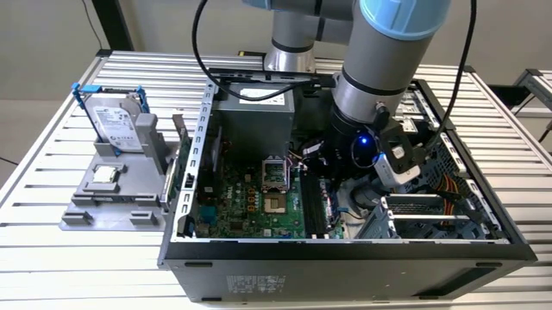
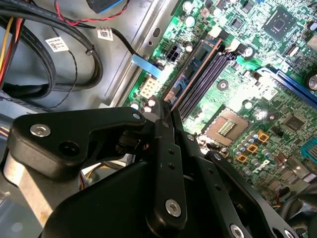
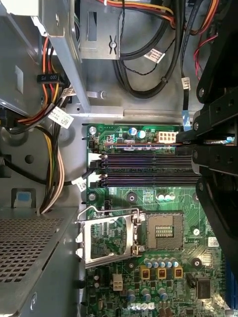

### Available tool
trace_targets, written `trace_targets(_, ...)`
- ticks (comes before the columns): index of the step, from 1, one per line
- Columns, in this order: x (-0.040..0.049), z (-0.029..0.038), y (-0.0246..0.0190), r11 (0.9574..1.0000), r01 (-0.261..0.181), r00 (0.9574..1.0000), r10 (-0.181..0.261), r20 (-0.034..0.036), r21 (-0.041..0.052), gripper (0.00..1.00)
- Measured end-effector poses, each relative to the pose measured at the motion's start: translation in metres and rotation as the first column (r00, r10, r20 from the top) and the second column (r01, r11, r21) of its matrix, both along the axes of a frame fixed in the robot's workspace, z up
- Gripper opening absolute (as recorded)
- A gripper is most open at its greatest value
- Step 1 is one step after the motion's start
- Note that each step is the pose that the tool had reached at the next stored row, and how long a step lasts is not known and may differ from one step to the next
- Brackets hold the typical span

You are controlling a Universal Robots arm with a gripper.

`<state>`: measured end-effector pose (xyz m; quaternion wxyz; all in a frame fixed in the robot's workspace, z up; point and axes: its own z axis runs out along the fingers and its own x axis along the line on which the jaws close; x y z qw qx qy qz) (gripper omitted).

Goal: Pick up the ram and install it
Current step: 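Insert the ram into the slot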

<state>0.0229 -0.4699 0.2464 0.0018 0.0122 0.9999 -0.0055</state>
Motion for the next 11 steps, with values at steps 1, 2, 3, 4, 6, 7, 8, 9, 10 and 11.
trace_targets(1,-0.0002,-0.0002,0.0,1.0,0.0,1.0,0.0,0.0,0.0,0.0)
trace_targets(2,-0.0004,-0.0009,0.0,1.0,0.0,1.0,0.0,0.0001,0.0006,0.0)
trace_targets(3,-0.0006,-0.0016,0.0,1.0,0.0,1.0,0.0,0.0002,0.0006,0.0)
trace_targets(4,-0.0009,-0.0022,0.0,1.0,0.0,1.0,0.0,0.0002,0.0005,0.0)
trace_targets(6,-0.0012,-0.003,0.0,1.0,0.0,1.0,0.0,0.0,0.0003,0.0)
trace_targets(7,-0.0015,-0.0035,0.0,1.0,0.0,1.0,0.0,0.0,0.0003,0.0)
trace_targets(8,-0.0017,-0.0041,0.0,1.0,0.0,1.0,0.0,0.0,0.0004,0.0)
trace_targets(9,-0.0019,-0.0047,0.0,1.0,0.0,1.0,0.0,0.0,0.0003,0.0)
trace_targets(10,-0.0021,-0.0054,0.0,1.0,0.0,1.0,0.0,0.0,0.0004,0.0)
trace_targets(11,-0.0025,-0.0058,0.0,1.0,0.0,1.0,0.0,-0.0001,0.0002,0.0)
